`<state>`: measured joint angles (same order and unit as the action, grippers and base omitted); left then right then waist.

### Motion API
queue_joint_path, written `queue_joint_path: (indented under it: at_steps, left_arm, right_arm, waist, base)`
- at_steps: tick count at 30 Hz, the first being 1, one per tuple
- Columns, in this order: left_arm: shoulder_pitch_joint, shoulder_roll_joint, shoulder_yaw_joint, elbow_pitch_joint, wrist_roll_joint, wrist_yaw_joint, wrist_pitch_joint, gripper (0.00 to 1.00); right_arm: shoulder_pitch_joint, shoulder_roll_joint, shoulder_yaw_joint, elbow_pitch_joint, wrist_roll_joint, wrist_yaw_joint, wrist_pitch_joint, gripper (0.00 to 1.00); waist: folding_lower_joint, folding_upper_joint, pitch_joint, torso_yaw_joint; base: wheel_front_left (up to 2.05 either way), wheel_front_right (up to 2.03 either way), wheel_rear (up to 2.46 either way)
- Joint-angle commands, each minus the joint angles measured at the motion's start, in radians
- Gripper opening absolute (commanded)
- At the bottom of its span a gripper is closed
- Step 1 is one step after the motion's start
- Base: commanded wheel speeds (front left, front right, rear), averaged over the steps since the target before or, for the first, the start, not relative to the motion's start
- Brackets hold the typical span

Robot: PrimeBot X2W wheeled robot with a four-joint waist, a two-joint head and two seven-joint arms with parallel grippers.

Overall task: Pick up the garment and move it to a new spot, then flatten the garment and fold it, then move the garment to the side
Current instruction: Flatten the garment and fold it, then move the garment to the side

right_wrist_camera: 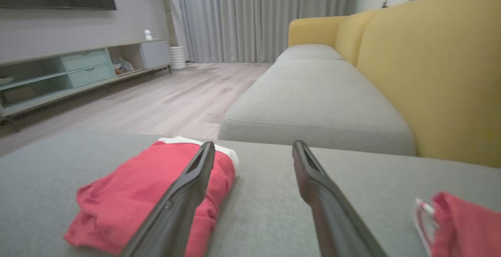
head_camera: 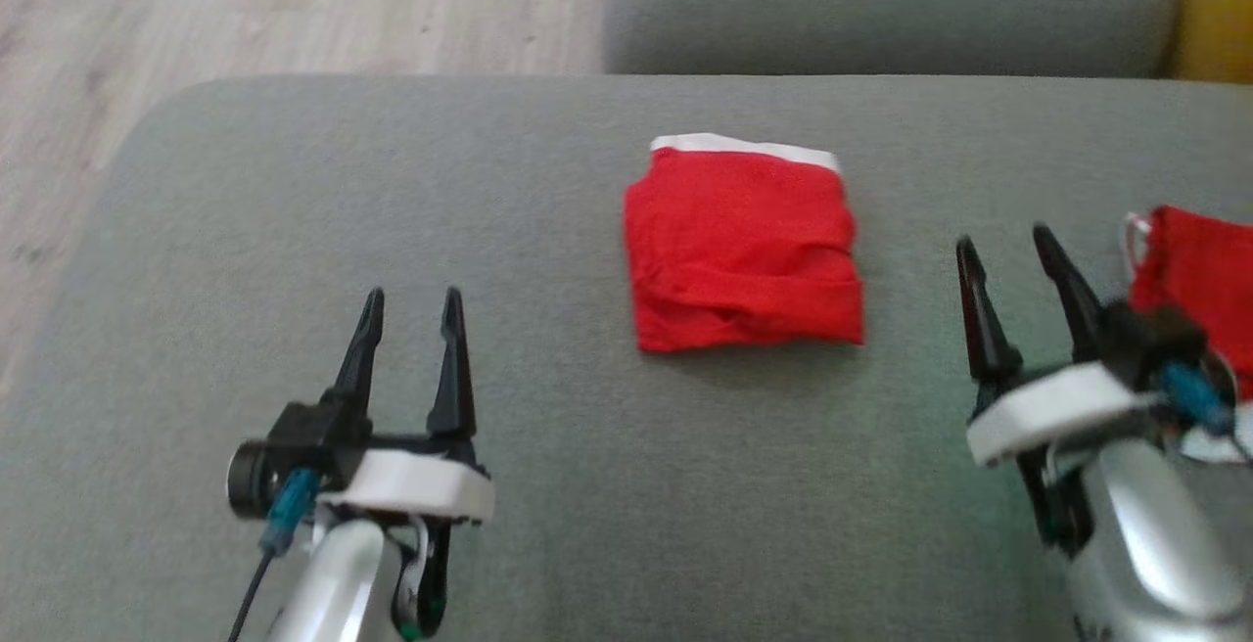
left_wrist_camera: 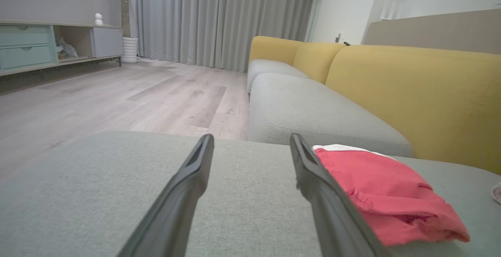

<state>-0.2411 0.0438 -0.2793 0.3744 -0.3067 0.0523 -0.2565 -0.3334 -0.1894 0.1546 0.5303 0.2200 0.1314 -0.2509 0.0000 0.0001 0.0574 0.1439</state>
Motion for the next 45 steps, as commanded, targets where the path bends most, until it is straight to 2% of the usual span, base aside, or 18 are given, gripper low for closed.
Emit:
queue_joint_path:
  at_steps: [1, 8, 14, 20, 26, 35, 45]
  left_arm:
    - [0.001, 0.007, 0.047, -0.035, 0.011, 0.002, -0.005, 1.00]
    - [0.061, 0.006, 0.091, -0.069, 0.021, 0.007, -0.005, 1.00]
    - [0.073, 0.006, 0.092, -0.100, 0.021, 0.021, -0.005, 1.00]
    - [0.033, 0.006, 0.050, -0.106, 0.018, 0.019, -0.005, 1.00]
    - [-0.009, 0.006, 0.015, -0.114, 0.003, 0.026, -0.005, 1.00]
    - [-0.052, 0.006, -0.022, -0.102, -0.022, 0.031, -0.005, 1.00]
    - [-0.060, 0.006, -0.038, -0.104, -0.036, 0.041, -0.005, 1.00]
  right_arm:
    - [0.025, 0.025, -0.008, -0.070, -0.033, -0.001, -0.011, 1.00]
    - [0.184, 0.102, -0.084, -0.224, -0.125, -0.001, -0.011, 1.00]
    - [0.205, 0.121, -0.100, -0.247, -0.150, -0.001, -0.011, 1.00]
    - [0.146, 0.113, -0.101, -0.226, -0.185, -0.001, -0.007, 1.00]
    - [0.011, 0.104, -0.091, -0.161, -0.186, -0.001, 0.048, 1.00]
    - [-0.177, 0.108, -0.086, 0.049, -0.076, -0.001, 0.213, 1.00]
    - [-0.245, 0.068, 0.031, 0.269, -0.028, -0.001, 0.347, 1.00]
  waist:
    - [0.0000, -0.0001, -0.012, -0.041]
    - [0.0000, -0.0001, -0.003, -0.095]
    - [0.0000, -0.0001, 0.012, -0.097]
    - [0.0000, -0.0001, 0.065, -0.054]
    - [0.0000, -0.0001, 0.145, 0.010]
    - [0.0000, -0.0001, 0.216, 0.090]
    - [0.0000, -0.0001, 0.219, 0.121]
  base:
    - [0.00, 0.00, 0.00]
    - [0.00, 0.00, 0.00]
    - [0.00, 0.00, 0.00]
    - [0.00, 0.00, 0.00]
    - [0.00, 0.00, 0.00]
    - [0.00, 0.00, 0.00]
    - [0.00, 0.00, 0.00]
